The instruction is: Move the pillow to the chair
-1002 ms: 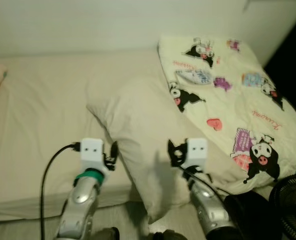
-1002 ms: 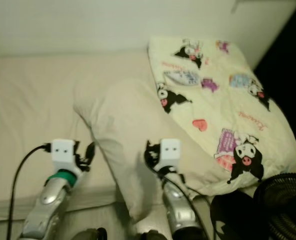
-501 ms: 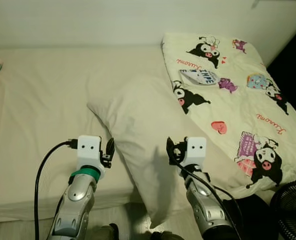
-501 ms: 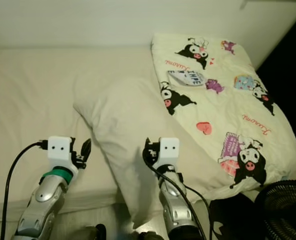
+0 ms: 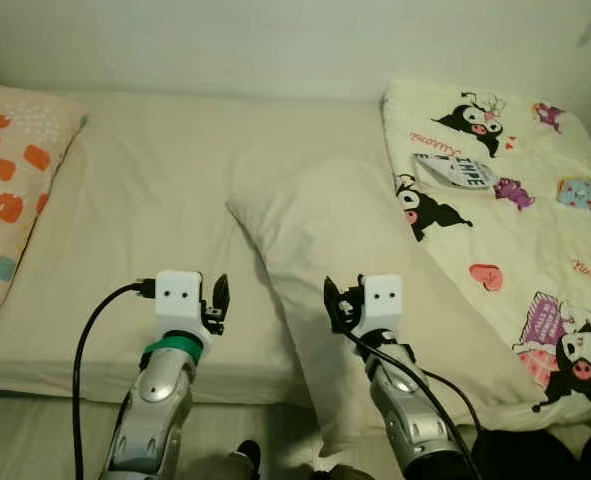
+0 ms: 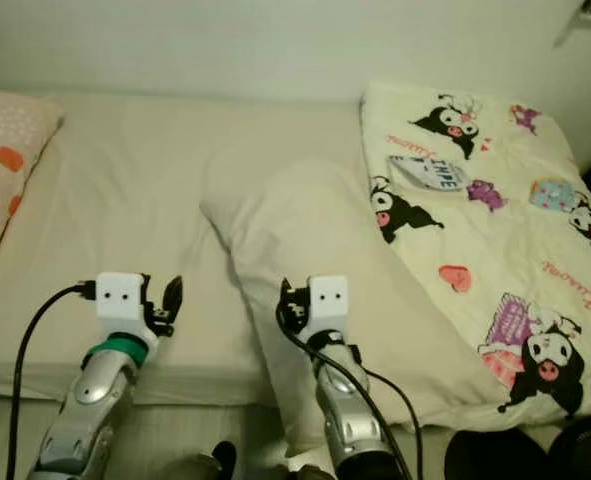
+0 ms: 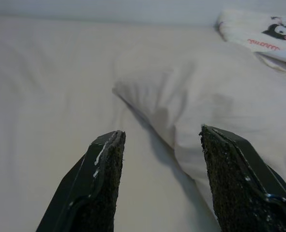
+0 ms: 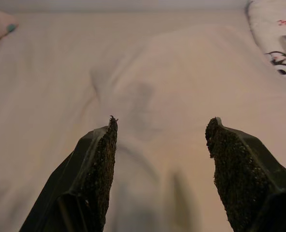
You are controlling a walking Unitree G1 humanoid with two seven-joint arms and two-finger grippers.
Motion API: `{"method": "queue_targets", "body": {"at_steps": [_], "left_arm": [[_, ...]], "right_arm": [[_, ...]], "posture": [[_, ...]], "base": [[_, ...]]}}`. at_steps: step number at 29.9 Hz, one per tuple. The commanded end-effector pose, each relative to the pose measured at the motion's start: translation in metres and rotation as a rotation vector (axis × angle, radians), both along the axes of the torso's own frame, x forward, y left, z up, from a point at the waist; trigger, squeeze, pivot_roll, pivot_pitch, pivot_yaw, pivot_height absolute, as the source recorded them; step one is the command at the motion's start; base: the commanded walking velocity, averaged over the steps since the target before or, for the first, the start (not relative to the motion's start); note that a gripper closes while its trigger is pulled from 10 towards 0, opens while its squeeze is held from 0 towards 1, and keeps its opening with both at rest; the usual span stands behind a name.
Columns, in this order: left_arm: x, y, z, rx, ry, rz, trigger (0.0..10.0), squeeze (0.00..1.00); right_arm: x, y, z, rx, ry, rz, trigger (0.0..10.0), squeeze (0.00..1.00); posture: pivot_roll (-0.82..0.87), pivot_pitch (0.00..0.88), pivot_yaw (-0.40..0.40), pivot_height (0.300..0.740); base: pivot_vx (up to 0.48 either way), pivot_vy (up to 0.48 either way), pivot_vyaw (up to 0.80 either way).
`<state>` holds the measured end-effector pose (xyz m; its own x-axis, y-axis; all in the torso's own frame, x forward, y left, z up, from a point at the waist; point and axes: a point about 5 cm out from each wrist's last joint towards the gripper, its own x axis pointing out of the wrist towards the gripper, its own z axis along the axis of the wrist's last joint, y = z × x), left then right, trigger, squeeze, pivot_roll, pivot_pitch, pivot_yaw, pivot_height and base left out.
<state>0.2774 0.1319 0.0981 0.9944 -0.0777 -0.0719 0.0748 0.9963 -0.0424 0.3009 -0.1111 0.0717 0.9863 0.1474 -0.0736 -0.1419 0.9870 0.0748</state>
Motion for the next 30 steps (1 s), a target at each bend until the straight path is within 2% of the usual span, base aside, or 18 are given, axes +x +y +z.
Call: {"method": "queue_targets", "body": {"at_steps": [1,30], "left_arm": [[-0.0028,0.0030,-0.0064,0.014,0.026,0.013,10.0,0.00],[-0.0025,0.0024,-0.0066,0.007,0.032,0.012,10.0,0.00]], "right_arm": [[-0.0043,0.0024,-0.0065,0.025,0.034,0.007,10.0,0.00],[-0.0052,-0.0001,-0.0092,0.029,0.050,0.002,10.0,0.00]], "posture": [[0.03,0.084,0.007,0.740],[0.03,0.083,0.007,0.740]], "base": [[0.000,0.000,0.00],[0.000,-0.306,0.00]]}}
